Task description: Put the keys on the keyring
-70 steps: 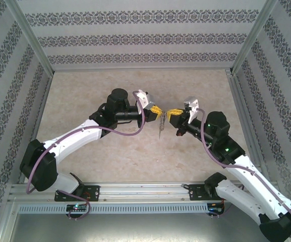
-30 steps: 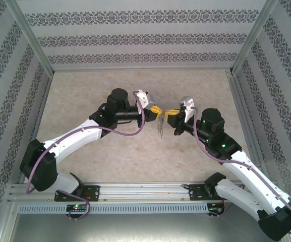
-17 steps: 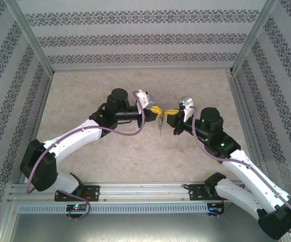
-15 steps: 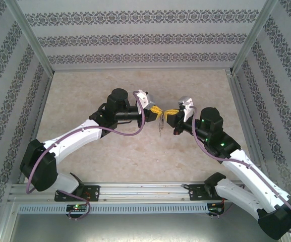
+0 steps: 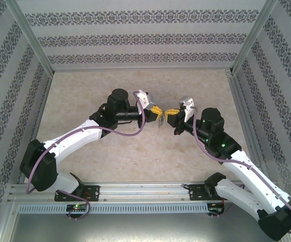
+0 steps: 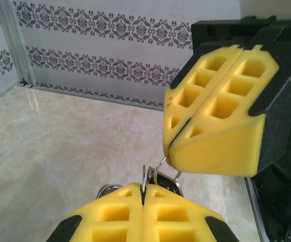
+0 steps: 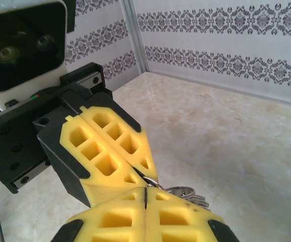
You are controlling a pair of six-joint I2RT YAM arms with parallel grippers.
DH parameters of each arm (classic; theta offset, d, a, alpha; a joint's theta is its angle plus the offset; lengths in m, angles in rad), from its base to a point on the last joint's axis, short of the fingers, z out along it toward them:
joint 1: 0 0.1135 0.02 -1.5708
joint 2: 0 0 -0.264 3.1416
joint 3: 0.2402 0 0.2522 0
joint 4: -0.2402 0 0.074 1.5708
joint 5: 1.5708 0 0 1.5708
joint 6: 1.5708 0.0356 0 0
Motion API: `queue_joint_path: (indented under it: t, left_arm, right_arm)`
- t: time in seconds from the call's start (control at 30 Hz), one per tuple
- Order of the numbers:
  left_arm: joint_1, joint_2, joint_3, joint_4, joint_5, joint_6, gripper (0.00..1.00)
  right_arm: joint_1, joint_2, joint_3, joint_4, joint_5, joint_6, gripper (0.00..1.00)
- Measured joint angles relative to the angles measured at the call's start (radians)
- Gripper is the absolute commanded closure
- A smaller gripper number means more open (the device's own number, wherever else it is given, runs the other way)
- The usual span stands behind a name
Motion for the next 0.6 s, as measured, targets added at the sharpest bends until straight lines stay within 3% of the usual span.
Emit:
queue_joint_path:
  t: [0.6]
  left_arm:
    - [0.000,0.000,0.000,0.000,-0.002,0.000,1.00]
  right_arm:
    - [0.000,0.023,0.000,0.027,0.010,0.000,1.00]
